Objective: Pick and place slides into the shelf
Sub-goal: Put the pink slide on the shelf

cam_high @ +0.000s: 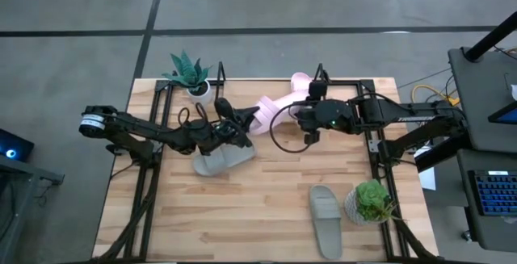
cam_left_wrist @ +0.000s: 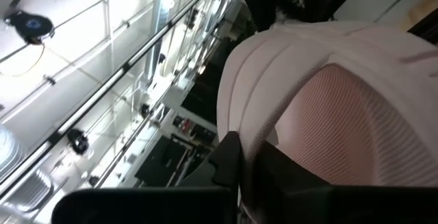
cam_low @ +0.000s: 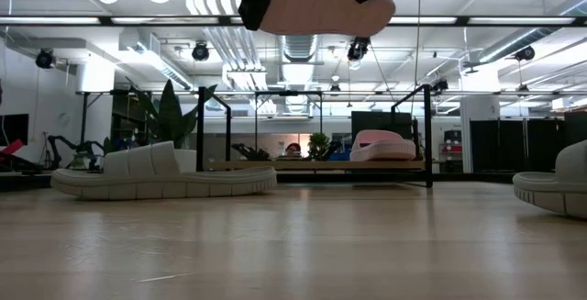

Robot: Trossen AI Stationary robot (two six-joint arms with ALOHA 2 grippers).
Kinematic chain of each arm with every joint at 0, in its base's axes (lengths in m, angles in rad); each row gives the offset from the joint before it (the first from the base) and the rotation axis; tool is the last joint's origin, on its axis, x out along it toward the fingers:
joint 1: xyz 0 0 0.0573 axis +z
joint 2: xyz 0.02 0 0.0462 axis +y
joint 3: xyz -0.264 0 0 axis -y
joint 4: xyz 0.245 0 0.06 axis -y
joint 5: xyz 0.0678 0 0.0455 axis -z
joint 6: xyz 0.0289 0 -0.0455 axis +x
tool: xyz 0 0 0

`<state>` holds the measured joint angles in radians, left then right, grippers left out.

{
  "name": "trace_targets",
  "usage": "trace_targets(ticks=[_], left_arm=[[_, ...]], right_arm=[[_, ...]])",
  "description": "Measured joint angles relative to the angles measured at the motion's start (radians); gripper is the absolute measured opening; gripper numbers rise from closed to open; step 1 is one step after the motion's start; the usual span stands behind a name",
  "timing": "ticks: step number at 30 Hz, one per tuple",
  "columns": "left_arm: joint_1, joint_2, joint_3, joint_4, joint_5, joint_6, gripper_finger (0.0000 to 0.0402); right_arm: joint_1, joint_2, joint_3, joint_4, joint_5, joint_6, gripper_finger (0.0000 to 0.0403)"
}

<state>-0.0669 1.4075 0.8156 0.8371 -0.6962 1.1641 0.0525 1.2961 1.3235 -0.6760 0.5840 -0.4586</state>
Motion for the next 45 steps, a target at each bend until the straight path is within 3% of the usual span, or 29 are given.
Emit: trace_targets(ticks=[7, 15, 22, 31, 36, 41, 45], left_arm=[[0.0, 0.0, 0.002, 0.001, -0.034, 0.0, 0.0001], [0.006, -0.002, 0.003, 0.029, -0.213, 0.05, 0.0], [0.004, -0.002, 0.001, 0.025, -0.243, 0.051, 0.0], [0.007, -0.002, -0.001, 0.019, -0.367, 0.109, 0.0], [0.007, 0.004, -0.007, 0.002, -0.29, 0.133, 0.0], [0.008, 0.0, -0.021, 0.006, -0.1, 0.11, 0.0], [0.023, -0.024, -0.045, -0.006, 0.081, 0.025, 0.0]], right_arm=[[0.001, -0.003, 0.006, -0.017, 0.02, 0.011, 0.0187], [0.003, -0.02, 0.02, -0.033, 0.018, 0.015, 0.0182], [0.002, -0.039, 0.021, -0.031, 0.019, 0.036, 0.0181], [0.002, -0.037, 0.015, -0.032, 0.017, 0.066, 0.0178], [0.002, -0.037, 0.014, -0.033, 0.015, 0.066, 0.0173], [0.002, -0.054, 0.013, -0.068, 0.006, 0.042, 0.0173], [0.002, -0.128, 0.012, -0.075, -0.113, 0.045, 0.0171]])
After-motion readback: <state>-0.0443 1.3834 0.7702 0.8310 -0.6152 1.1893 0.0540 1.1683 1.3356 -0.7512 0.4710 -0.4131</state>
